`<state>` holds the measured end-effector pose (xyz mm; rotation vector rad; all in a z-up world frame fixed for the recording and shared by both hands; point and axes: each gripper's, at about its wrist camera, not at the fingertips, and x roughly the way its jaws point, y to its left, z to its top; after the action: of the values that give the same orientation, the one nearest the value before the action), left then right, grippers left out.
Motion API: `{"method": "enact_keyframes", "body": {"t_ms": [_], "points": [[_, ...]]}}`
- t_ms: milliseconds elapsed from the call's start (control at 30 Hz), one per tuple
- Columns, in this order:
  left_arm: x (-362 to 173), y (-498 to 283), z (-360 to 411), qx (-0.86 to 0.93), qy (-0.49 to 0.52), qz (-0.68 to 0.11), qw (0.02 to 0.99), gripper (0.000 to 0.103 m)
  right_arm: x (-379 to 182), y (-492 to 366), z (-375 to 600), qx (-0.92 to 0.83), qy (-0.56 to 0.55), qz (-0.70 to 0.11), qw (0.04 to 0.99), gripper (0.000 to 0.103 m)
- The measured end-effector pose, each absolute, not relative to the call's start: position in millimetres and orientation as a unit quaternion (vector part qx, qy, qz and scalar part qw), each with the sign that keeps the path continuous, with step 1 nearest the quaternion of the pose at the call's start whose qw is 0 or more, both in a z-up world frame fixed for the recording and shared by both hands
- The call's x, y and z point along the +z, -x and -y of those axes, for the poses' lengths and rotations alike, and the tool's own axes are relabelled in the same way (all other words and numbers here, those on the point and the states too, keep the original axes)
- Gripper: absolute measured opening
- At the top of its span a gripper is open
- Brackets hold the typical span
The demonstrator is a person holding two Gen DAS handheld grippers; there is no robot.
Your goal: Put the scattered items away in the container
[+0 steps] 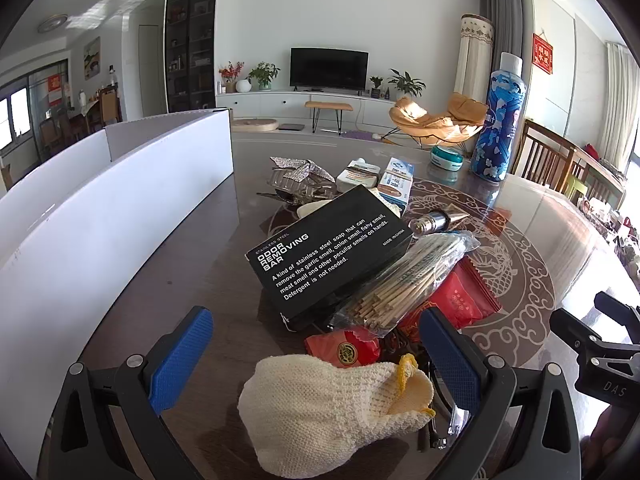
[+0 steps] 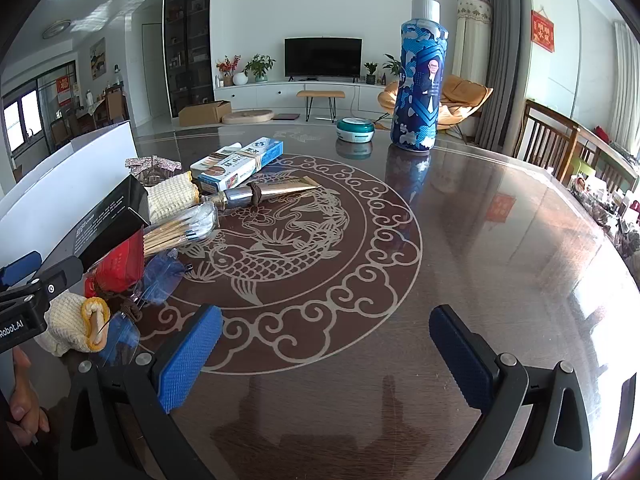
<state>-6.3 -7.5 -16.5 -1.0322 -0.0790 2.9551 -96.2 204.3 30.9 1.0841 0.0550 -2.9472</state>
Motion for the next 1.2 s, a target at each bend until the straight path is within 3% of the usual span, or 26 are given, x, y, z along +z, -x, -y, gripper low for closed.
{"method": "enact_keyframes", "body": {"t_ms": [1200], "points": [[-19.0, 6.3, 12.3, 0.943, 0.33, 0.034, 0.003, 0.103, 30.5, 96.2, -203.8, -0.938, -0.346, -0.018, 0.0, 0.103]]}}
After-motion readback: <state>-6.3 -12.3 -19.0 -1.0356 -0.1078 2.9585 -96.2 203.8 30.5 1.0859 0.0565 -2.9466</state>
